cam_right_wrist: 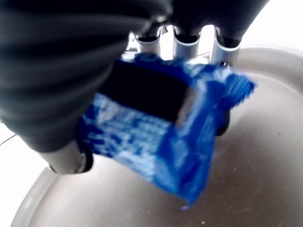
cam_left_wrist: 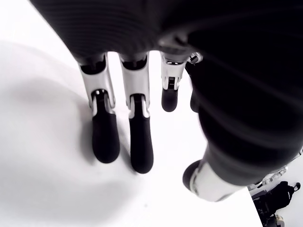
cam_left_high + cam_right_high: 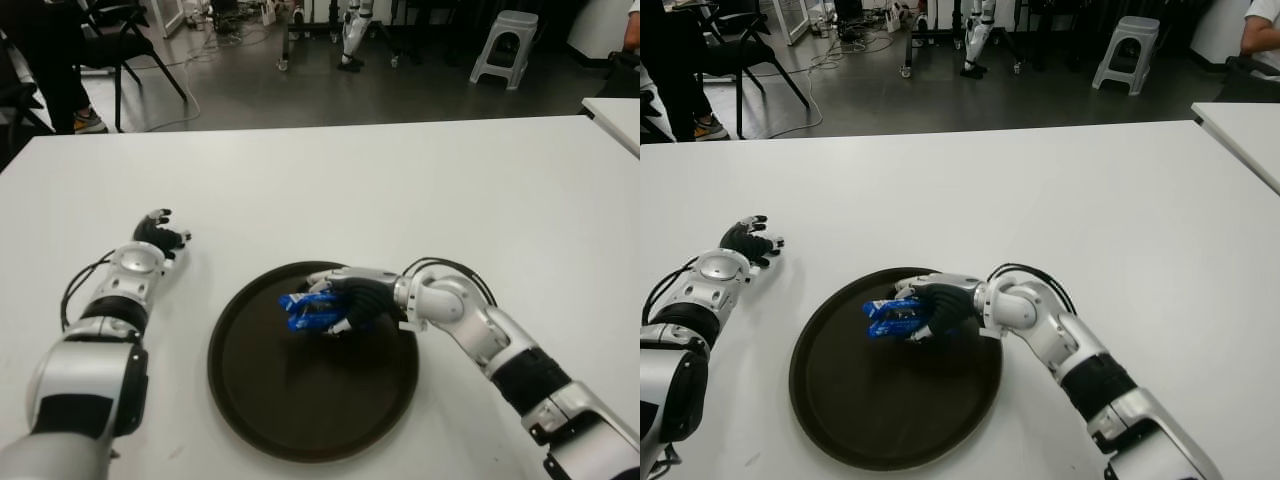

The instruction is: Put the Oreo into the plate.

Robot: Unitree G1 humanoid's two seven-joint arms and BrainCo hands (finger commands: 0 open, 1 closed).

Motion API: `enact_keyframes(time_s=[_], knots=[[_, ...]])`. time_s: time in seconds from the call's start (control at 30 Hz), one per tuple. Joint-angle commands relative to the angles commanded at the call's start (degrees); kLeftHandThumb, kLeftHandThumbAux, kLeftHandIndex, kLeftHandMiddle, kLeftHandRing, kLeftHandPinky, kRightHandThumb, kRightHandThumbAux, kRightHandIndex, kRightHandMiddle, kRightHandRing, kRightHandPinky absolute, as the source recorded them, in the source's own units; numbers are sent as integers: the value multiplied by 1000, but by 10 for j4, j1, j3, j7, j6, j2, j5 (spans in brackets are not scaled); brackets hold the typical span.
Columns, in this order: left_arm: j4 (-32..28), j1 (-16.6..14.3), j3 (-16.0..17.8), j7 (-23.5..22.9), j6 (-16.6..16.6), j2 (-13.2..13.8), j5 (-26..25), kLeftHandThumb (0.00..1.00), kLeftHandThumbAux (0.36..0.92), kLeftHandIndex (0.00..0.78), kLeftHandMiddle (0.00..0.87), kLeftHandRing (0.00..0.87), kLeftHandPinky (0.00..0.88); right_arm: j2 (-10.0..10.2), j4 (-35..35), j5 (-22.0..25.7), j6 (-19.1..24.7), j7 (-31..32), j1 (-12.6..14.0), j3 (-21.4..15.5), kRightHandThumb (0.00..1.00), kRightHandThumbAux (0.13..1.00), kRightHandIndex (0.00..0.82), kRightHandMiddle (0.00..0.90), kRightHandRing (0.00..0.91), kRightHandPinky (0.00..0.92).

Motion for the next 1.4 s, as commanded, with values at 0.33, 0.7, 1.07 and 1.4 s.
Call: enact_keyframes(time_s=[0.33, 0.7, 1.07, 1.4], knots=[[-1, 2, 7, 1, -6, -1, -7, 237, 827, 96, 119, 141, 152, 2, 0, 8, 3, 13, -1, -3, 0, 561, 0, 0, 0, 0], [-1, 3, 9, 4, -9, -2, -6, 261, 839, 115, 128, 150, 159, 1, 13, -10, 1, 6, -9, 3, 0, 535, 0, 0, 0, 0], [-1, 0, 3, -1, -1, 0, -1, 171, 832, 88, 116, 135, 136, 0, 14, -13, 9, 11, -17, 6, 0, 582, 0, 0, 0, 0], [0, 1, 4, -1, -2, -1, -3, 115, 846, 96, 127, 146, 130, -1, 13, -8, 18, 16, -19, 9, 0, 564, 0, 0, 0, 0]])
